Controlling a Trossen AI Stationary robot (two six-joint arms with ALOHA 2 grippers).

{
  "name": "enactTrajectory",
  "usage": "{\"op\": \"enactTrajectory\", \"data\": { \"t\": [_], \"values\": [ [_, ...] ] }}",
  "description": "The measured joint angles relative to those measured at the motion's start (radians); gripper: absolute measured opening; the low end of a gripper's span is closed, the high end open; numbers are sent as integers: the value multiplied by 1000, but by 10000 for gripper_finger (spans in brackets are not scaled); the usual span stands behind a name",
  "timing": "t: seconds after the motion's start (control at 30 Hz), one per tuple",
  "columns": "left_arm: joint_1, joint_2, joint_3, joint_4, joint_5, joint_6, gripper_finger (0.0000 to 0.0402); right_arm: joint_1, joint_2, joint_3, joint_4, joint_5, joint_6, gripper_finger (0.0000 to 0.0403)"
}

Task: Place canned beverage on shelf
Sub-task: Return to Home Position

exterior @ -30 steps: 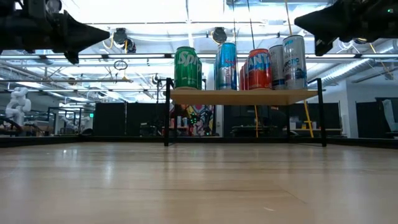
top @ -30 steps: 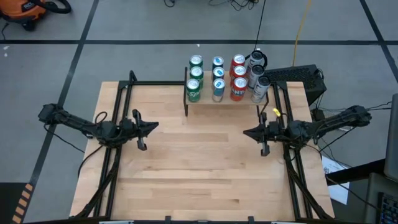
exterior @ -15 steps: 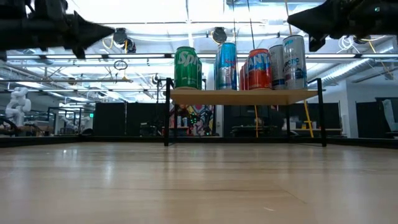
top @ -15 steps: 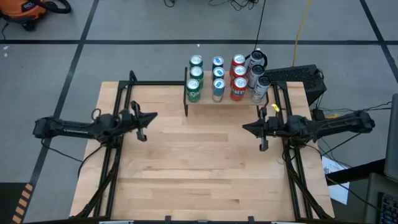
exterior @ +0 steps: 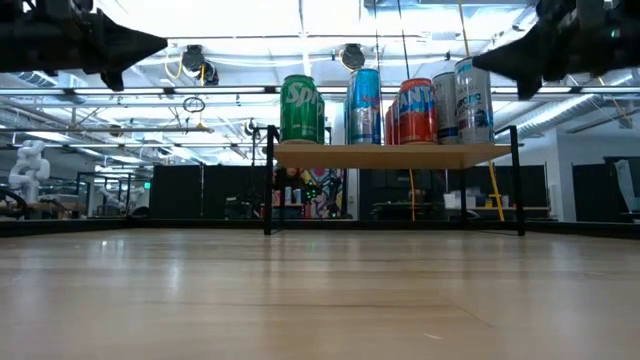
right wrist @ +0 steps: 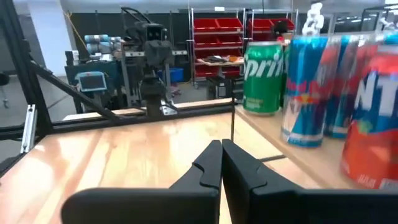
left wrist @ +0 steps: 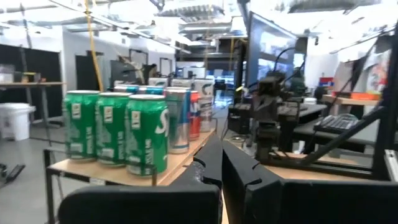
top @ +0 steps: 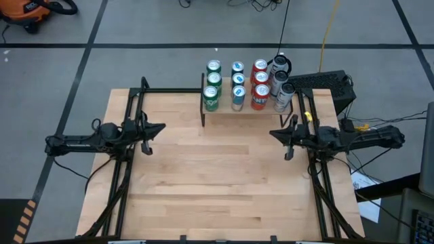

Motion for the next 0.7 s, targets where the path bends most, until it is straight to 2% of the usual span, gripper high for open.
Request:
{"op": "enactTrajectory", "data": {
  "t": [0.13,0.27,0.3,0.43,0.57,0.7],
  "values": [
    [-6,-8,-3,-12,5,3,0,-1,24,-40,69,0,16,0],
    [-8,-8,-100,136,64,-49,0,-2,52,-64,143,-47,22,0],
    [-8,-8,-100,128,77,-51,0,-2,62,-76,176,-73,22,0],
    [-7,-3,-101,117,34,-33,0,-2,97,-94,253,-106,26,0],
    [-8,-22,-100,133,34,4,0,-10,87,-52,197,-105,-8,0],
    [-7,-60,-86,84,32,31,0,-24,38,61,37,-104,-92,0]
  ]
}}
